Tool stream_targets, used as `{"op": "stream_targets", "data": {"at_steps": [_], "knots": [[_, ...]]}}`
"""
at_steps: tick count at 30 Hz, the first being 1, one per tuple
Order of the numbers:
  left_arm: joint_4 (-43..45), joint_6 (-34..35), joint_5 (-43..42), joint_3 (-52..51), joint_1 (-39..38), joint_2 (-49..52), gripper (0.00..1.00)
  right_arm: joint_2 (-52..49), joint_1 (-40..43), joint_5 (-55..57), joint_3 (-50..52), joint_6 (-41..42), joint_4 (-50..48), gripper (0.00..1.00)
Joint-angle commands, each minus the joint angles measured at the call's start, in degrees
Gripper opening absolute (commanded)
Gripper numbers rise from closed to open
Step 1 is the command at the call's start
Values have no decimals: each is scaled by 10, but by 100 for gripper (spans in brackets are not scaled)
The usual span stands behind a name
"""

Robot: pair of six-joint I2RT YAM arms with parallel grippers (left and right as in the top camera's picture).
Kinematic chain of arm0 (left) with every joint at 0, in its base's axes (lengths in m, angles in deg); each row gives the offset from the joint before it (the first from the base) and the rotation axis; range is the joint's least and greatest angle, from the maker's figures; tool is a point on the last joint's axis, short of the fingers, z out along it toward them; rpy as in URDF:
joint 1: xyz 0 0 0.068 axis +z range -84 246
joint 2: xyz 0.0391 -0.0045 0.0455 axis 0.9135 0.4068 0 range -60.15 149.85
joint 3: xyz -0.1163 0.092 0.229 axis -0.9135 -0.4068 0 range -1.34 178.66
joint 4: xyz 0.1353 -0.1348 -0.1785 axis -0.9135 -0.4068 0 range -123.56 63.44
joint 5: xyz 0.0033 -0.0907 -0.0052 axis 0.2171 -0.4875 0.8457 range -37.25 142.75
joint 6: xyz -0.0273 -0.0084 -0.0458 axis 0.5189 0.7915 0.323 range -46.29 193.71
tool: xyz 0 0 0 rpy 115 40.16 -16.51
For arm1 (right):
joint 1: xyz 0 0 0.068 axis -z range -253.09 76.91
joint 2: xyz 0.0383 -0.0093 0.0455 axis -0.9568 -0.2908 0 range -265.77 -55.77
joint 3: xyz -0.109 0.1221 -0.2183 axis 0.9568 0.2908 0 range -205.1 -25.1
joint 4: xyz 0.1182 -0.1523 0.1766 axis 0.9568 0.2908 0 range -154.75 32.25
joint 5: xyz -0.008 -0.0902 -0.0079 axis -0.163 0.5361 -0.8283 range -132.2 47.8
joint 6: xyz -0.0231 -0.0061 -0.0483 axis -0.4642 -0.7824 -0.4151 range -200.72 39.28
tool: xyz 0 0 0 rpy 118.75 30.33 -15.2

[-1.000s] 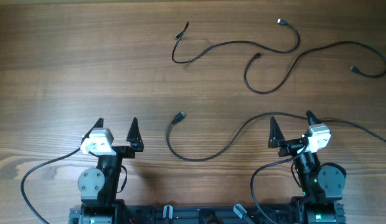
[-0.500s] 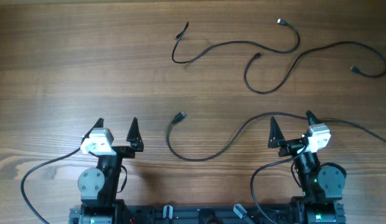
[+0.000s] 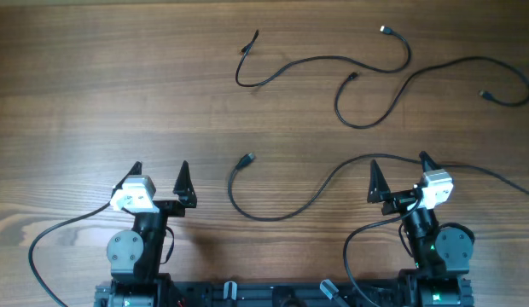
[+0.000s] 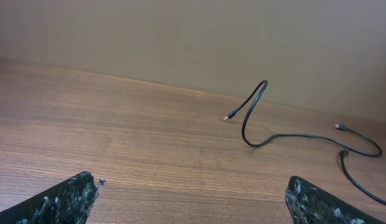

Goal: Untangle cables

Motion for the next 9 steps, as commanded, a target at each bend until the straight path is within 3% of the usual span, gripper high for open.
{"op": "stream_targets", "data": {"at_steps": [1,9], "knots": [[-2,-13,-11,-3,-3,-4,100,-3,-2,10,2,8,-2,100],[-2,-13,-11,-3,-3,-4,100,-3,-2,10,2,8,-2,100]]}}
